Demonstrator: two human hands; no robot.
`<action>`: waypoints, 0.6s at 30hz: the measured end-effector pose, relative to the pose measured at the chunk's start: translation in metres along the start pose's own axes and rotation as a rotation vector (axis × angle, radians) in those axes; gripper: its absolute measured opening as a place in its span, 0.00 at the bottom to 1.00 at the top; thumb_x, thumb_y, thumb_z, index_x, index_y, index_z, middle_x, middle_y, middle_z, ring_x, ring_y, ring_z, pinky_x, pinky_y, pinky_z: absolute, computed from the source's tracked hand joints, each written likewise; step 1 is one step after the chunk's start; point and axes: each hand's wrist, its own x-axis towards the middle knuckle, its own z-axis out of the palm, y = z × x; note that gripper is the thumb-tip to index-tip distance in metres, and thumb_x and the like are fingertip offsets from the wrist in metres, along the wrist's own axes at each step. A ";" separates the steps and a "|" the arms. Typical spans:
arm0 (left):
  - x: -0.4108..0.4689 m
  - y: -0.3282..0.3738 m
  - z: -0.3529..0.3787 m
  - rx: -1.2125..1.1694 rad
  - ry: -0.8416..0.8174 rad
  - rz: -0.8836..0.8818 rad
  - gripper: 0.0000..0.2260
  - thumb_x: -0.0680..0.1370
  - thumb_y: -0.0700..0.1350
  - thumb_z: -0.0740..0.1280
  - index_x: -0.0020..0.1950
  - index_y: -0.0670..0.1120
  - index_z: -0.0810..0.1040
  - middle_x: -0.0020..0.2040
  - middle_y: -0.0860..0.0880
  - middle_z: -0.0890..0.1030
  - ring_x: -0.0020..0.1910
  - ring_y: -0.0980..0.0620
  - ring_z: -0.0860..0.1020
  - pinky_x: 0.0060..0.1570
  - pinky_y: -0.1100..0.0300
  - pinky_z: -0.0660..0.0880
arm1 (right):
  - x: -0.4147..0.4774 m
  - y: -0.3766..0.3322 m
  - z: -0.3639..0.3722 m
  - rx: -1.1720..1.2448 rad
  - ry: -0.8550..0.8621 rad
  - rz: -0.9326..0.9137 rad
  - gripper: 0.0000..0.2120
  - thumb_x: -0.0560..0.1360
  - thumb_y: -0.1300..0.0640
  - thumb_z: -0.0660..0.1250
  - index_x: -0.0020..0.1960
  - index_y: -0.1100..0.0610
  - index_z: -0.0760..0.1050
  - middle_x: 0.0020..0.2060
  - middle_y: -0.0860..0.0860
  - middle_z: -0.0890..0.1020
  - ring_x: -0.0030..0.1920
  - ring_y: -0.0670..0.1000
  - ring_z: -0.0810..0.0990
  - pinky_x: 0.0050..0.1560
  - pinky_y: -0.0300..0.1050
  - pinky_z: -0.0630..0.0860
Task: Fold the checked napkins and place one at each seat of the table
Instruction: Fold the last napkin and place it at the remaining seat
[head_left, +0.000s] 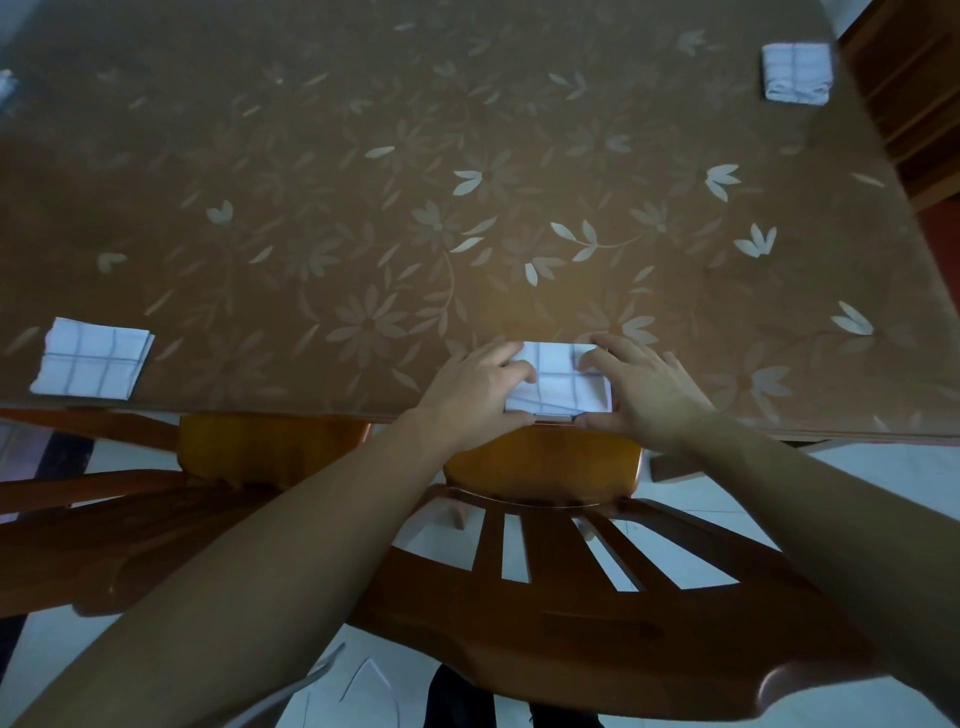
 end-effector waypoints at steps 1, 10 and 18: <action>0.000 0.001 0.001 0.001 0.002 0.000 0.20 0.76 0.55 0.69 0.66 0.50 0.74 0.76 0.47 0.64 0.77 0.47 0.58 0.71 0.43 0.62 | 0.000 0.000 0.001 0.000 -0.003 0.004 0.31 0.70 0.35 0.69 0.68 0.45 0.66 0.75 0.47 0.63 0.72 0.53 0.64 0.69 0.57 0.63; -0.001 0.005 -0.003 0.029 0.009 -0.009 0.23 0.74 0.57 0.70 0.66 0.50 0.74 0.74 0.48 0.66 0.75 0.47 0.61 0.69 0.45 0.64 | -0.004 -0.004 -0.005 0.009 -0.020 0.024 0.34 0.70 0.33 0.68 0.71 0.46 0.63 0.75 0.47 0.61 0.73 0.52 0.62 0.70 0.57 0.61; -0.014 0.040 -0.048 0.126 0.045 -0.148 0.33 0.73 0.64 0.66 0.74 0.51 0.66 0.76 0.48 0.63 0.76 0.47 0.58 0.72 0.46 0.58 | -0.031 0.004 -0.068 -0.081 0.032 0.098 0.34 0.74 0.35 0.63 0.75 0.45 0.57 0.76 0.46 0.64 0.74 0.52 0.63 0.71 0.58 0.61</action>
